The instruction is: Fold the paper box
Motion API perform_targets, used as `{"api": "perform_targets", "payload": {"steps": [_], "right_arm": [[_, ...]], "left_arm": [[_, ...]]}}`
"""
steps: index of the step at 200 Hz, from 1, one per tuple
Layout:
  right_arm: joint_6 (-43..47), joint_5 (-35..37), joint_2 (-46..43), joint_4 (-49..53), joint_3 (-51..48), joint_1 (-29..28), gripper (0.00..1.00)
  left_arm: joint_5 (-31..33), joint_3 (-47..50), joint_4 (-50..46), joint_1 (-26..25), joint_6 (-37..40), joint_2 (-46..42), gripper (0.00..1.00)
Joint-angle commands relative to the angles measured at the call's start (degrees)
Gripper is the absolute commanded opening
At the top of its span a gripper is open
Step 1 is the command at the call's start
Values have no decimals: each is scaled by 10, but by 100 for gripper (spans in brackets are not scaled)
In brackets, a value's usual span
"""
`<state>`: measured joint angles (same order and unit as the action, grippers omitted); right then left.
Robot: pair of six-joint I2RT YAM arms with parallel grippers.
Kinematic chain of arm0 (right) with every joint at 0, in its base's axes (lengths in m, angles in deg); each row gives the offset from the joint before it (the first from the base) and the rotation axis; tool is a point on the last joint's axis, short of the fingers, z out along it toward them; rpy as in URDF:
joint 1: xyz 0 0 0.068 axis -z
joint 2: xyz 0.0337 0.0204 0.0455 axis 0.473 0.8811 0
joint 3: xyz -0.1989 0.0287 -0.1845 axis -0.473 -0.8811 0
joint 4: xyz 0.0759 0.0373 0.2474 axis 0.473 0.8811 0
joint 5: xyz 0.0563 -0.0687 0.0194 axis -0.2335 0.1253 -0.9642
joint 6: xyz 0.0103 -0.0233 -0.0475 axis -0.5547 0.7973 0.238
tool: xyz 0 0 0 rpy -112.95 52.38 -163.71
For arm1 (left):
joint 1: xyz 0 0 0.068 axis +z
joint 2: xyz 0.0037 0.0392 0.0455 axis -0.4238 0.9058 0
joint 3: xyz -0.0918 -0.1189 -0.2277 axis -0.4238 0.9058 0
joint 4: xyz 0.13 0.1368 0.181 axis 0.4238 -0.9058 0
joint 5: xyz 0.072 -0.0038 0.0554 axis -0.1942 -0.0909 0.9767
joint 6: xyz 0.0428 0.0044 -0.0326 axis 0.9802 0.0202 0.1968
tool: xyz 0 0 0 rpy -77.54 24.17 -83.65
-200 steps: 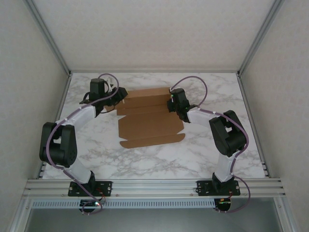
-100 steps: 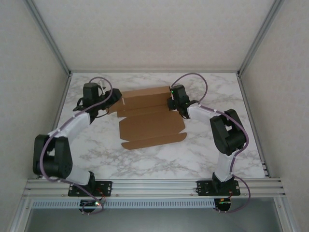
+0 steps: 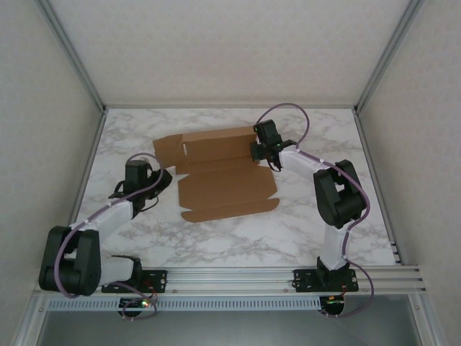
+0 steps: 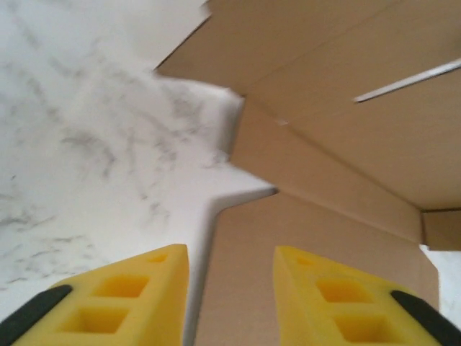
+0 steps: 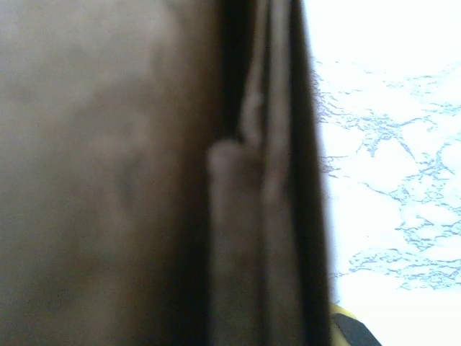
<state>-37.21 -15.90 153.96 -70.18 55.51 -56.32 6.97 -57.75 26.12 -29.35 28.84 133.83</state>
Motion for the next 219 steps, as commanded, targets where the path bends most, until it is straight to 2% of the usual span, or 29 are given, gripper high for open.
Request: {"api": "perform_targets", "payload": {"steps": [1, 29, 99, 131, 183, 219], "right_arm": [[-10, -13, 16, 59, -9, 4, 0], [-13, -17, 15, 56, -15, 4, 0], [-9, -22, 9, 57, -18, 3, 0], [-10, -31, 8, 46, -25, 1, 0], [-13, -38, 4, 24, -45, -4, 0], [-14, -41, 0, 17, -53, -3, 0]], "left_arm": [[12, -7, 77, -2, -35, 42, 35], [18, -61, 95, -18, -26, 127, 30], [38, -169, 69, -21, 3, 259, 50], [11, -182, 93, -23, 2, 285, 52], [-71, -186, 199, -33, 10, 314, 51], [-89, -189, 229, -33, 28, 325, 50]]}}
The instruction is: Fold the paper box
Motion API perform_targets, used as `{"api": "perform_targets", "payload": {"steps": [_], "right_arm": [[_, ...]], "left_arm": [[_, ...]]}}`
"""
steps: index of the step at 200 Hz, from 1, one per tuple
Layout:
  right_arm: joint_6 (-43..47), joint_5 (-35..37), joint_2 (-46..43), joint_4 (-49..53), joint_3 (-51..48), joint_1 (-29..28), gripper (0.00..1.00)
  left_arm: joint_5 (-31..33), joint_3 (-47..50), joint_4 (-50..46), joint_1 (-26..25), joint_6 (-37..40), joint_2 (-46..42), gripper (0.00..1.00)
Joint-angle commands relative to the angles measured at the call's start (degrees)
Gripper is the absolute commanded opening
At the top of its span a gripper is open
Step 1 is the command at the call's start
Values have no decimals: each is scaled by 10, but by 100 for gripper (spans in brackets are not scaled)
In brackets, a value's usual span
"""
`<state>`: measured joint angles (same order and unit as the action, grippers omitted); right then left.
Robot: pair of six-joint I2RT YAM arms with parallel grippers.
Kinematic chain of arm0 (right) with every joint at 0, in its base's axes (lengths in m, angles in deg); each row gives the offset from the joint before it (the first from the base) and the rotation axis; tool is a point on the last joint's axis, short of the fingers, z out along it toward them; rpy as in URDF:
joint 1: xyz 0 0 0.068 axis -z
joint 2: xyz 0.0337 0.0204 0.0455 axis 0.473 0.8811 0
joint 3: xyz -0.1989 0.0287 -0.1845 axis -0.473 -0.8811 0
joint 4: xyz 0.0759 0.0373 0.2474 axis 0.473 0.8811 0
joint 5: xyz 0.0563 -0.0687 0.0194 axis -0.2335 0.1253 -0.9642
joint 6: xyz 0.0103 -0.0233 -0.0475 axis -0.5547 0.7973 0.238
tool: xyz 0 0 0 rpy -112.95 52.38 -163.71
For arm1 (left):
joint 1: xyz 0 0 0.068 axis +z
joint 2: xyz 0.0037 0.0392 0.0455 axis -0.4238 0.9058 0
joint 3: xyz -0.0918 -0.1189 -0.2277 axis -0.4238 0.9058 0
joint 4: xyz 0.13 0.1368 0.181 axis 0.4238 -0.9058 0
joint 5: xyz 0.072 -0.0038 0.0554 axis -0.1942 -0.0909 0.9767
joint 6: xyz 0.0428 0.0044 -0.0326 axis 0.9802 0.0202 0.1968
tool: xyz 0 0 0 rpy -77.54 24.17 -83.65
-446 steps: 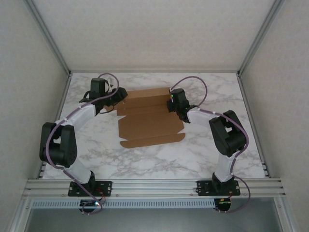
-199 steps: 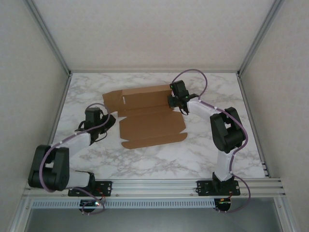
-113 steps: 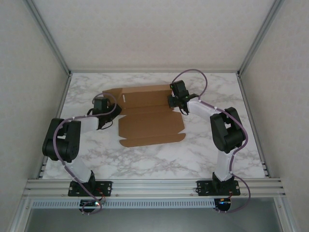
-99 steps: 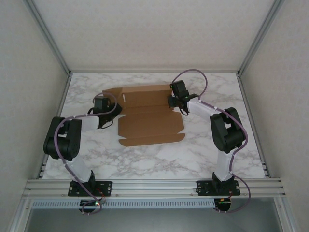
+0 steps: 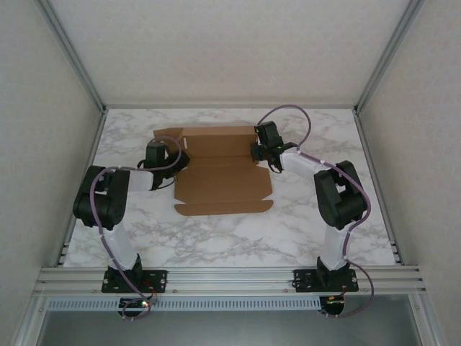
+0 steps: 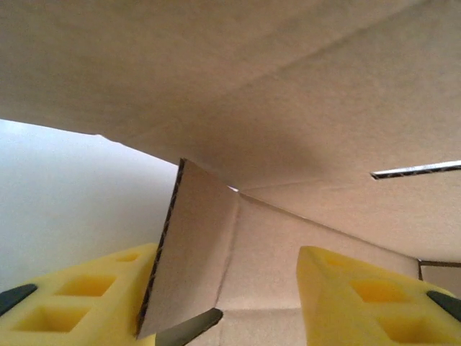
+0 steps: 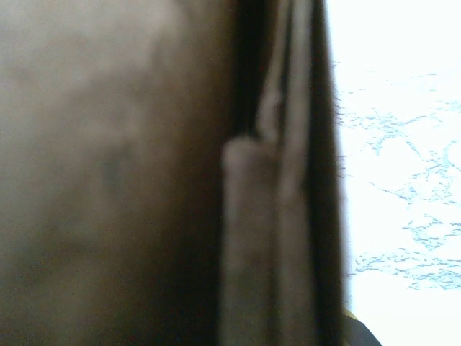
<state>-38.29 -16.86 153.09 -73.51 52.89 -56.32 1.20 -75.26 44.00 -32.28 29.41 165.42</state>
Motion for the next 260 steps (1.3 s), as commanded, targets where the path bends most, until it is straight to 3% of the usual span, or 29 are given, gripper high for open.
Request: {"api": "perform_targets", "payload": {"steps": [1, 49, 90, 139, 184, 210, 260], "right_arm": [[-3, -31, 9, 50, -27, -4, 0], [-2, -41, 10, 45, -32, -4, 0], [-3, -42, 14, 45, -34, -3, 0], [0, -44, 17, 51, -32, -4, 0], [3, -32, 17, 60, -28, -3, 0], [5, -25, 10, 67, -27, 6, 0], [30, -16, -1, 71, -25, 9, 0]], "left_arm": [[-31, -13, 51, -3, 22, 9, 50], [-8, 6, 66, -4, 40, -23, 49], [-44, -15, 67, -19, 40, 8, 48], [-27, -48, 21, -60, 72, 16, 50], [-19, -67, -17, -65, 81, 33, 50], [8, -53, -72, -66, 98, -31, 50], [73, 68, -167, -68, 80, -255, 49]]}}
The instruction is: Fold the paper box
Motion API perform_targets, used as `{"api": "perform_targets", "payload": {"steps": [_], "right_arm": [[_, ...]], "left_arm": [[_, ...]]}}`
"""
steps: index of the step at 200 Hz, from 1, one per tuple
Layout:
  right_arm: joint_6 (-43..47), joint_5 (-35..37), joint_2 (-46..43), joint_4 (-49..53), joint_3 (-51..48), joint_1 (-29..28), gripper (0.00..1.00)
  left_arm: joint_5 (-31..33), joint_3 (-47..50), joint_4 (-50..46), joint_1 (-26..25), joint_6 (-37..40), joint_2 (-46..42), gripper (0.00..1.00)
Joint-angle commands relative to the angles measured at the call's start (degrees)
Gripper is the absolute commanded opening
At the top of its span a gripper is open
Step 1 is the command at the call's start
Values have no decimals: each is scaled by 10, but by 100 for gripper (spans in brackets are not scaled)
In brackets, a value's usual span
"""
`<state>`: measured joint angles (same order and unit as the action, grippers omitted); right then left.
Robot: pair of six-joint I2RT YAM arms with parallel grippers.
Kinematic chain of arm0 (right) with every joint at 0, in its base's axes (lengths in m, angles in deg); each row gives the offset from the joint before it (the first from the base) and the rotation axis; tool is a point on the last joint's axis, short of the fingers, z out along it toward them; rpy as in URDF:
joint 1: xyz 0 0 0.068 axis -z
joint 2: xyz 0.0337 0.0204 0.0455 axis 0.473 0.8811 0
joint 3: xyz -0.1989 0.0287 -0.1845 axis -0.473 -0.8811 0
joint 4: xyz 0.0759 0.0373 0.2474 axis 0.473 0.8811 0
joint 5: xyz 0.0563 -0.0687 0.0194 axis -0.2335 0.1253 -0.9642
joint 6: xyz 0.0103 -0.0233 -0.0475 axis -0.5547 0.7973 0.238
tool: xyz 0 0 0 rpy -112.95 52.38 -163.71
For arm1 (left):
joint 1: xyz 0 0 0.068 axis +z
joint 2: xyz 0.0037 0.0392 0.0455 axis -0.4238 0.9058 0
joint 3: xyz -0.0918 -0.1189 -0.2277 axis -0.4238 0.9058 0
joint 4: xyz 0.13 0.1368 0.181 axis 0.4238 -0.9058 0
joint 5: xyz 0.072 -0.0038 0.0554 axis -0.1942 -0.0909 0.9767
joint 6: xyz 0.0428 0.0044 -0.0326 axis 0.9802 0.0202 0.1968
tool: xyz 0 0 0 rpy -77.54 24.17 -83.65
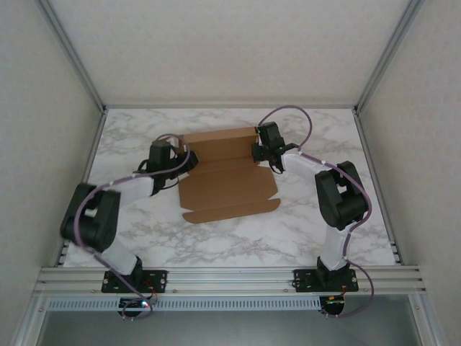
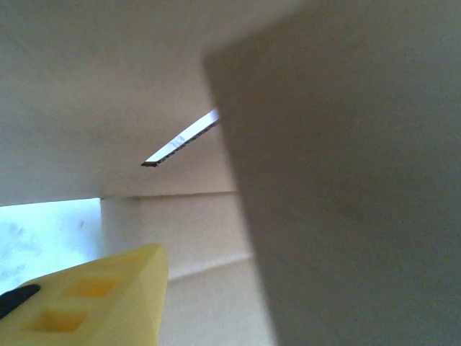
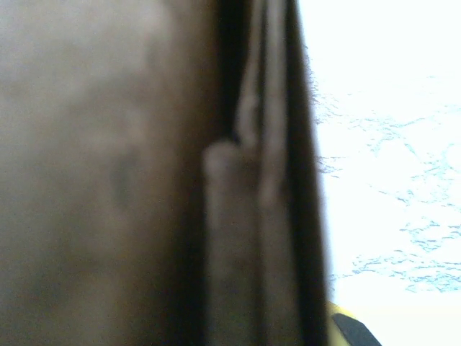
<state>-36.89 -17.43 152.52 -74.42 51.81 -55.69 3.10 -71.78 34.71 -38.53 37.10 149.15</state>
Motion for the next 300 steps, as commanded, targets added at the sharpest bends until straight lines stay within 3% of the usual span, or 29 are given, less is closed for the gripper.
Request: {"api": "perform_targets", "payload": {"steps": [1, 48, 76, 95, 129, 151, 166, 191, 231, 271, 300], "right_arm": [[16, -10, 5, 80, -14, 3, 0], [19, -19, 0, 70, -25, 4, 0], [27, -25, -3, 68, -26, 4, 0], [29, -26, -3, 66, -28, 4, 0], [27, -32, 0, 64, -26, 5, 0], [28, -34, 1, 60, -28, 5, 0], [30, -35, 1, 58, -29, 4, 0], [31, -38, 5, 55, -29, 4, 0], [31, -41, 8, 57, -25, 4, 0], [32, -39, 12, 59, -18, 4, 0], [29, -39, 14, 59, -20, 5, 0]], "left_arm": [[57, 34, -78, -5, 4, -97, 49], [209, 43, -172, 26, 66, -284, 43], [256, 73, -118, 32, 208, -304, 52], [294, 71, -105, 45, 250, -271, 57], [239, 49, -59, 70, 254, -206, 65], [194, 30, -36, 85, 276, -164, 64], [115, 37, 1, 106, 304, -158, 63], [50, 50, 62, 137, 329, -141, 64], [-47, 5, 51, 159, 349, -95, 58], [-85, -16, 26, 162, 352, -58, 54], [-77, -12, 28, 163, 348, -51, 43]]}}
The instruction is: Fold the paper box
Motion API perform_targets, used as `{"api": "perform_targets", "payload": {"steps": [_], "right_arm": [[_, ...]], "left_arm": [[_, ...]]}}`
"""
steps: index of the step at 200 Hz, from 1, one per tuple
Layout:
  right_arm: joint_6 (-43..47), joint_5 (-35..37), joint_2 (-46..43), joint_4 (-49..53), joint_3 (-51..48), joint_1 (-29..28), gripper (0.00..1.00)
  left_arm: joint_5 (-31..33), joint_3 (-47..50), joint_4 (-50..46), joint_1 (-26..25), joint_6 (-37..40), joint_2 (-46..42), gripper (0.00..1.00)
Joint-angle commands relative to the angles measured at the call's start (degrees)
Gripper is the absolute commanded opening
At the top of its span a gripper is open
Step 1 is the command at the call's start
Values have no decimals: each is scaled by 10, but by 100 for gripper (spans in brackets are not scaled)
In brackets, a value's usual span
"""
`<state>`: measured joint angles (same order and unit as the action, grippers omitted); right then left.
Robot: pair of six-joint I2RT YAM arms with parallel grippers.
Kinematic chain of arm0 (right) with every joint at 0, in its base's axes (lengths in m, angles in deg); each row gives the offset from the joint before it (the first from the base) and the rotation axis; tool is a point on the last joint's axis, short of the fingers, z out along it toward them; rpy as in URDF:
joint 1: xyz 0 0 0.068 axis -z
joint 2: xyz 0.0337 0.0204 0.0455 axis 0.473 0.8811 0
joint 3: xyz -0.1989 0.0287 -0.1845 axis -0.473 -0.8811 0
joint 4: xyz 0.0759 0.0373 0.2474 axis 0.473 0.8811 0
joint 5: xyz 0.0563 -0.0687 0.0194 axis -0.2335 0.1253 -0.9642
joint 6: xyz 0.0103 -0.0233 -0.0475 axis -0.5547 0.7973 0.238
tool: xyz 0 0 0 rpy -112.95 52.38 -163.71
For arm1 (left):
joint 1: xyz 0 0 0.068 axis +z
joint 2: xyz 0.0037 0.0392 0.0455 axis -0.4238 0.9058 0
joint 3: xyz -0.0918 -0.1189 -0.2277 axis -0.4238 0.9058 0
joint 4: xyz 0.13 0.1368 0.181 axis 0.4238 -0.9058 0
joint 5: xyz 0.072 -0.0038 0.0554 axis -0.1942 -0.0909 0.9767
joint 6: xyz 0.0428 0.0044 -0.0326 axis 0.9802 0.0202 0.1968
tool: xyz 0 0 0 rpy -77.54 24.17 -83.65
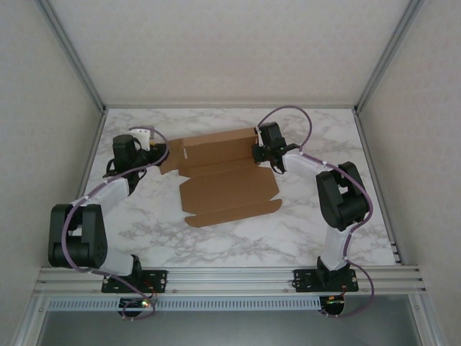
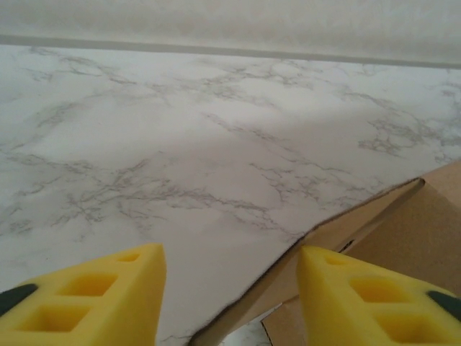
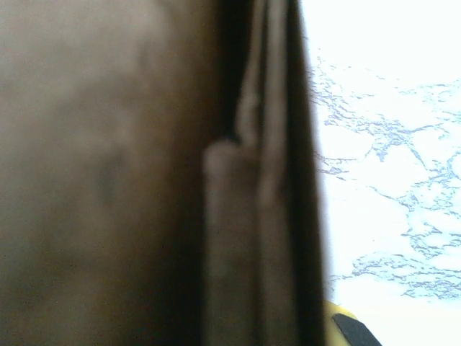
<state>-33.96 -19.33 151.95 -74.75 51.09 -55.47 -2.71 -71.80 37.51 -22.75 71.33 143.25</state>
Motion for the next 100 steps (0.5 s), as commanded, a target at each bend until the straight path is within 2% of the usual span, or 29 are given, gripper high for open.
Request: {"api": "perform_targets", "payload": {"steps": [1, 55, 70, 86, 100], "right_arm": [[0, -20, 20, 62, -13, 3, 0], [-6, -20, 21, 60, -14, 1, 0], [-9, -20, 20, 58, -15, 1, 0], [-11, -20, 20, 57, -17, -1, 0], [-12, -17, 19, 57, -17, -4, 0]], "left_arm": [[-18, -12, 0, 5, 5, 8, 42], [13, 36, 46, 5, 1, -17, 38], [23, 38, 51, 1, -8, -14, 31], [40, 34, 50, -6, -25, -9, 18], [78, 33, 53, -21, -49, -7, 12]]}}
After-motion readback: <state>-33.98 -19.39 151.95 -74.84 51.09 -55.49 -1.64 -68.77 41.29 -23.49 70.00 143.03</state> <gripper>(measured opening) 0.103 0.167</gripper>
